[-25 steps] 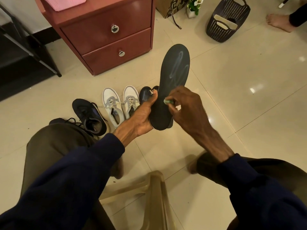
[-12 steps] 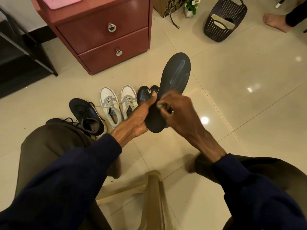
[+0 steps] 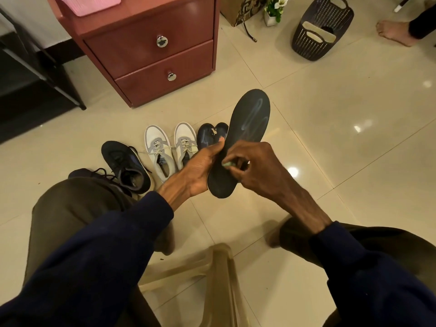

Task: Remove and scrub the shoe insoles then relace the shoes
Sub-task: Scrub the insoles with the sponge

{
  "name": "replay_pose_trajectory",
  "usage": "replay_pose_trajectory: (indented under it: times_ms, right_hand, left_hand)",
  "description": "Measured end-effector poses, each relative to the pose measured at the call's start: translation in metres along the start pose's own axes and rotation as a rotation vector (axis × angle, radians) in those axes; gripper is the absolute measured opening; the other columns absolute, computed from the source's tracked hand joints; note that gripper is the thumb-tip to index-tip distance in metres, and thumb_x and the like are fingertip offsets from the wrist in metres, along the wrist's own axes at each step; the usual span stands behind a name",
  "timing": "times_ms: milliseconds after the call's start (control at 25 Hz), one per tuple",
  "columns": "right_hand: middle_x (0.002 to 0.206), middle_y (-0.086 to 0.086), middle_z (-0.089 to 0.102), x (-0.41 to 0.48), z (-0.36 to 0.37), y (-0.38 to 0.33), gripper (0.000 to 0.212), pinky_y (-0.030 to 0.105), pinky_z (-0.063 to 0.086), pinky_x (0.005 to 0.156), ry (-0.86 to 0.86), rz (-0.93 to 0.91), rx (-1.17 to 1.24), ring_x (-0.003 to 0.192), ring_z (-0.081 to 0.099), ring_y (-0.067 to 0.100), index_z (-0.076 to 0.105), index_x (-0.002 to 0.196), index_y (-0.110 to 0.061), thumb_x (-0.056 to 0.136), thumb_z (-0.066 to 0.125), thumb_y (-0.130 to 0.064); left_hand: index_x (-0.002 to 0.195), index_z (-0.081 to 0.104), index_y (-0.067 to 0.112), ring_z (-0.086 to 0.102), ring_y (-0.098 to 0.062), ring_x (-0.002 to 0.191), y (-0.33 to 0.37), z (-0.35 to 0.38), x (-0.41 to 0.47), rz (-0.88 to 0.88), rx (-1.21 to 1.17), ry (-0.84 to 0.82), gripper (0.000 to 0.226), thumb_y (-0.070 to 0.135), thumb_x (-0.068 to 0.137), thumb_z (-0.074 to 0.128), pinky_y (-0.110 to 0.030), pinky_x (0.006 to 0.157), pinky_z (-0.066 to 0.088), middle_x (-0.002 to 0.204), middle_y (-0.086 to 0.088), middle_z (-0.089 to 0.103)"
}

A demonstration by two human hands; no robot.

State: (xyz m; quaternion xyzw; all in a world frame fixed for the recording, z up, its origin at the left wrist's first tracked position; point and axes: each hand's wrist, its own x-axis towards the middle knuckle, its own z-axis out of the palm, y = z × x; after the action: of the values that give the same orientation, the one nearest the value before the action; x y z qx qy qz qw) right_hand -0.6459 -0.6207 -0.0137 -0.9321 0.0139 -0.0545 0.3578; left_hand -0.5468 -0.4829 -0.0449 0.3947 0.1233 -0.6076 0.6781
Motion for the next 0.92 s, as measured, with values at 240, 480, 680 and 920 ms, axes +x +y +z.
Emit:
replay_pose_trajectory:
  times_ms: [240, 480, 680, 920]
  right_hand:
    - [0.092, 0.008, 0.070, 0.004, -0.011, 0.018, 0.013, 0.038, 0.057, 0.071, 0.322, 0.132, -0.106, 0.077, 0.064, 0.018, 0.076, 0.093, -0.005, 0.082, 0.075, 0.001]
    - [0.090, 0.004, 0.070, 0.002, -0.001, 0.011, 0.014, 0.032, 0.056, 0.070, 0.083, 0.065, -0.030, 0.076, 0.063, 0.013, 0.077, 0.093, -0.008, 0.081, 0.078, -0.001]
    - [0.090, 0.007, 0.069, 0.000, 0.005, 0.015, 0.010, 0.036, 0.055, 0.072, 0.286, 0.098, -0.096, 0.079, 0.062, 0.020, 0.074, 0.092, -0.006, 0.084, 0.074, 0.000]
    - [0.092, 0.007, 0.070, 0.001, -0.009, 0.023, 0.012, 0.031, 0.055, 0.073, 0.229, 0.101, -0.122, 0.081, 0.065, 0.019, 0.076, 0.095, -0.006, 0.084, 0.075, -0.002]
  left_hand:
    - [0.112, 0.076, 0.010, 0.074, -0.031, 0.095, 0.000, 0.005, -0.002, -0.018, 0.058, -0.035, 0.037, 0.030, 0.107, 0.045, -0.054, 0.100, 0.051, 0.111, -0.014, 0.075]
    - [0.120, 0.071, 0.011, 0.074, -0.029, 0.097, -0.003, 0.000, 0.002, -0.019, 0.044, 0.008, 0.041, 0.042, 0.108, 0.045, -0.049, 0.095, 0.057, 0.113, -0.013, 0.075]
    - [0.110, 0.074, 0.010, 0.074, -0.031, 0.094, -0.002, 0.003, -0.001, -0.019, 0.105, 0.046, 0.035, 0.035, 0.106, 0.050, -0.053, 0.092, 0.057, 0.108, -0.014, 0.076]
    - [0.112, 0.073, 0.010, 0.074, -0.031, 0.090, -0.002, 0.004, -0.004, -0.053, 0.151, 0.018, 0.037, 0.036, 0.106, 0.047, -0.053, 0.096, 0.052, 0.109, -0.015, 0.075]
